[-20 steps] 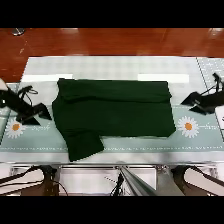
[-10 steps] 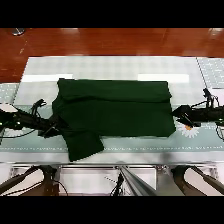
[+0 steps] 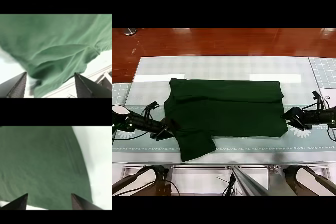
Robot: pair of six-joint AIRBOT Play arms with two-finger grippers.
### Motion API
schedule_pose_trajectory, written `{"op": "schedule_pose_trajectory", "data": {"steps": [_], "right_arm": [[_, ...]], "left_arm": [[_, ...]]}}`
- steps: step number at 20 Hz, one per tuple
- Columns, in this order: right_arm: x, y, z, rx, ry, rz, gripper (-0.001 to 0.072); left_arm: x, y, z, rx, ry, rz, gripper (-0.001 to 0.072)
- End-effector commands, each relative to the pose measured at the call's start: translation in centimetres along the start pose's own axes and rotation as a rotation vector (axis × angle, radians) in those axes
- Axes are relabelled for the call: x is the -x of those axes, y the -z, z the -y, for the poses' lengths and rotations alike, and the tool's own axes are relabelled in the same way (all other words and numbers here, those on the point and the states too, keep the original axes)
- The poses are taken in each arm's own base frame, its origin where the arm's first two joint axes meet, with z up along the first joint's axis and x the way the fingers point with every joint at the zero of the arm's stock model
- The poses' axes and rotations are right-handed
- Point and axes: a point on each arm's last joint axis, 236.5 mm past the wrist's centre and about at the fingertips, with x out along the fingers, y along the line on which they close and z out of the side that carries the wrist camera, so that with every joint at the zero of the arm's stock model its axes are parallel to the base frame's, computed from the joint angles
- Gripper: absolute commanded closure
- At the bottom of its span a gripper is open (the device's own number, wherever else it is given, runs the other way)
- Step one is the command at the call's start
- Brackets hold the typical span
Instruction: Fold the shirts.
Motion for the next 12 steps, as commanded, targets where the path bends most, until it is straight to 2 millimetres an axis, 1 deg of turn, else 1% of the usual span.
{"op": "schedule_pose_trajectory", "data": {"steps": [1, 2, 3, 6, 7, 8, 9, 10, 11, 12], "right_arm": [[0.0, 0.4, 0.4, 0.008, 0.016, -0.014, 0.009], [0.0, 0.3, 0.4, 0.007, 0.016, -0.012, 0.009], [0.0, 0.3, 0.4, 0.006, 0.016, -0.01, 0.009], [0.0, 0.0, 0.5, -0.018, 0.02, 0.0, 0.009], [0.1, 0.0, 0.7, -0.019, 0.027, 0.0, 0.009], [0.3, 0.1, 1.5, -0.034, 0.047, -0.003, 0.009], [0.7, 0.4, 3.0, -0.061, 0.088, -0.012, 0.009], [1.3, 1.1, 5.0, -0.097, 0.147, -0.03, 0.009], [2.2, 2.1, 7.4, -0.145, 0.224, -0.06, 0.009], [2.8, 3.4, 9.0, -0.19, 0.274, -0.097, 0.009]], "left_arm": [[0.3, 1.0, -1.4, 0.051, -0.001, -0.022, 0.0007], [-0.3, 0.9, -1.6, 0.069, 0.001, -0.011, 0.0007], [-1.2, 0.8, -1.4, 0.092, 0.02, 0.008, 0.0007], [-3.8, 0.0, 0.9, 0.066, 0.112, 0.077, 0.0008], [-4.3, 0.0, 1.1, 0.058, 0.109, 0.08, 0.0009], [-4.7, 0.2, 1.4, 0.037, 0.097, 0.07, 0.0055], [-4.8, 0.4, 1.5, 0.027, 0.096, 0.061, 0.0361], [-4.8, 0.8, 1.7, 0.004, 0.102, 0.048, 0.0679], [-4.8, 1.0, 1.8, -0.014, 0.107, 0.041, 0.0689], [-4.7, 1.1, 1.9, -0.018, 0.109, 0.036, 0.069]]}}
